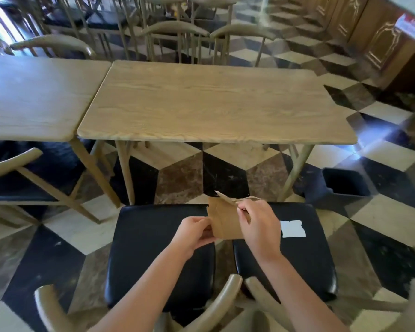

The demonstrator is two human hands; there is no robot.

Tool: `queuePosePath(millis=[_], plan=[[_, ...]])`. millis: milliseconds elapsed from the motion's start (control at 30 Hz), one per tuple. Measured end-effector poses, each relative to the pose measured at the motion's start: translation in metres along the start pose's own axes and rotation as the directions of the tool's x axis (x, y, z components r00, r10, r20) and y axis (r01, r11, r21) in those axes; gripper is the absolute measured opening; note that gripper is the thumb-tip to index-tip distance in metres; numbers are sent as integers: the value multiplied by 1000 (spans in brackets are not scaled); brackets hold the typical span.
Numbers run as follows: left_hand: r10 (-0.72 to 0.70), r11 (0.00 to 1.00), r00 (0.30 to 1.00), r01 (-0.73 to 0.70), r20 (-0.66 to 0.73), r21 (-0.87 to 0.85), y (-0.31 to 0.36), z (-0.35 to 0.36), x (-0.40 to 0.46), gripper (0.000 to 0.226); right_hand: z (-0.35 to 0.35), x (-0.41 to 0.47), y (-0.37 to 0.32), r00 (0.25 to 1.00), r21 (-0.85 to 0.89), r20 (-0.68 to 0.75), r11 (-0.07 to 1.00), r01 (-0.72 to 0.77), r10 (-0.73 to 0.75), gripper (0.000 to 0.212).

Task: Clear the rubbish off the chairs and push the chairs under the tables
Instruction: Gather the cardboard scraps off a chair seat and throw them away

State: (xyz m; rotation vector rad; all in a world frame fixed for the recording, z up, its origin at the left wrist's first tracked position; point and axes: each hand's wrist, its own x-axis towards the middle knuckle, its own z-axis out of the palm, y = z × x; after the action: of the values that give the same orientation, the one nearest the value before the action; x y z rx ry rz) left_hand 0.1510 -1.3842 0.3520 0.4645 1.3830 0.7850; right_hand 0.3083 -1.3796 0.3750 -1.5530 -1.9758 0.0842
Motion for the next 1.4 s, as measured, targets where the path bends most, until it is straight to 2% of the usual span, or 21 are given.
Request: queuePosePath(millis=[67,200,300,433,633,833,1100,1200,1267,1333,1400], plan=[[7,1000,1000,-6,19,-30,-2,10,-1,20,1,-4,8,999,30,17,999,34,-34,10],[4,990,1000,-5,-5,-142,-20,88,5,19,-27,-10,80,985,89,61,984,153,-159,28],[-33,983,999,28,-25,-183,-33,147,11,18,-51,-15,133,960,124,118,963,240,-255,30],[-46,975,998,53,37,-215,-36,196,10,20,-74,-23,184,946,178,173,954,243,-273,28],[-98,936,995,103,30,-336,-45,229,7,20,-91,-30,221,922,247,253,941,231,-293,29],[-90,985,994,79,-64,-155,-48,257,19,15,-96,-38,255,898,324,302,920,219,-320,29],[-114,985,990,102,-84,-143,-62,273,47,18,-72,-52,292,870,354,404,925,137,-283,34],[-141,982,973,114,-185,-151,-71,269,65,23,-55,-55,303,853,330,437,933,144,-286,36],[-174,975,945,125,-279,-184,-79,259,80,23,-41,-53,319,893,281,409,957,73,-188,33],[-210,966,910,136,-357,-220,-85,249,91,19,-26,-50,343,919,208,393,971,-115,25,31],[-240,957,886,147,-397,-251,-93,239,102,12,-6,-47,372,881,92,416,954,-285,224,32]])
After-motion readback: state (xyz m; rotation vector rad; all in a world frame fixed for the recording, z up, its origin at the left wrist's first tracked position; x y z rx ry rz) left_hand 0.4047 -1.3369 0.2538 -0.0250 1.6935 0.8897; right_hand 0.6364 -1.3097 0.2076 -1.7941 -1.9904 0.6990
